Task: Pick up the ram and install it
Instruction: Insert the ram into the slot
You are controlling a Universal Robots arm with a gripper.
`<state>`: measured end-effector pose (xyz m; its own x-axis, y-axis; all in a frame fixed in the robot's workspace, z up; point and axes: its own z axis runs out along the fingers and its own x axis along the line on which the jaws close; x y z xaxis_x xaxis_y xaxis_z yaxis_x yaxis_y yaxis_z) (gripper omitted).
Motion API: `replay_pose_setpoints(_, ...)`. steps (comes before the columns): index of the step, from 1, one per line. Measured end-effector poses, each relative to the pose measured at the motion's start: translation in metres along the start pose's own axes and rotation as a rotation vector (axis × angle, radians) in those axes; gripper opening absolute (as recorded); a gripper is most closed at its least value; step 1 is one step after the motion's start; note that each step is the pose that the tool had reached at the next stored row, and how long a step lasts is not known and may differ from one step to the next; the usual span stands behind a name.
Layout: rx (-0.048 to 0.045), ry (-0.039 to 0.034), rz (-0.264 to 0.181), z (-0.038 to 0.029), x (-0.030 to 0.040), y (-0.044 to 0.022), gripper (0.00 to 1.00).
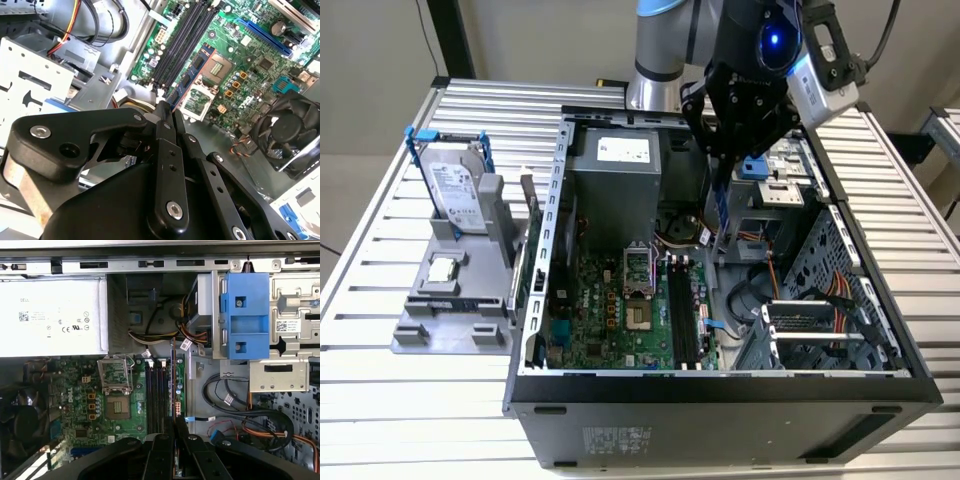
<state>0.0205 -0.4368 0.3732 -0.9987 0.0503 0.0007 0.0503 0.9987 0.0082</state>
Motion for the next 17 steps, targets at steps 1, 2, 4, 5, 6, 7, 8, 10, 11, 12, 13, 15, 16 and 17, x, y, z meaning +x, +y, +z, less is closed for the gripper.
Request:
replay_pose_setpoints(1, 0.0, 0.0, 0.0, 0.0008, -0.0001, 0.0, 0.0)
replay_pose_setpoints(2, 0.0, 0.0, 0.0, 0.0017, -0.0004, 0.0, 0.0)
replay_pose_setpoints(4, 0.0, 0.0, 0.0, 0.002, -0.0004, 0.0, 0.0)
replay_pose_setpoints(5, 0.0, 0.0, 0.0, 0.0022, -0.0004, 0.0, 0.0)
replay_pose_setpoints(6, 0.0, 0.0, 0.0, 0.0024, -0.0005, 0.0, 0.0)
replay_pose_setpoints(7, 0.0, 0.0, 0.0, 0.0026, -0.0005, 0.0, 0.0)
replay_pose_setpoints(8, 0.0, 0.0, 0.0, 0.0028, -0.0005, 0.0, 0.0)
replay_pose_setpoints(10, 0.0, 0.0, 0.0, 0.0032, -0.0006, 0.0, 0.0)
replay_pose_setpoints(11, 0.0, 0.0, 0.0, 0.0034, -0.0006, 0.0, 0.0)
replay_pose_setpoints(12, 0.0, 0.0, 0.0, 0.0036, -0.0006, 0.0, 0.0)
replay_pose_setpoints(13, 0.0, 0.0, 0.0, 0.0038, -0.0007, 0.0, 0.0)
replay_pose_setpoints(15, 0.0, 0.0, 0.0, 0.0042, -0.0007, 0.0, 0.0)
replay_pose_setpoints(16, 0.0, 0.0, 0.0, 0.0044, -0.0007, 0.0, 0.0)
replay_pose_setpoints(17, 0.0002, 0.0, 0.0, 0.0047, -0.0008, 0.0, 0.0)
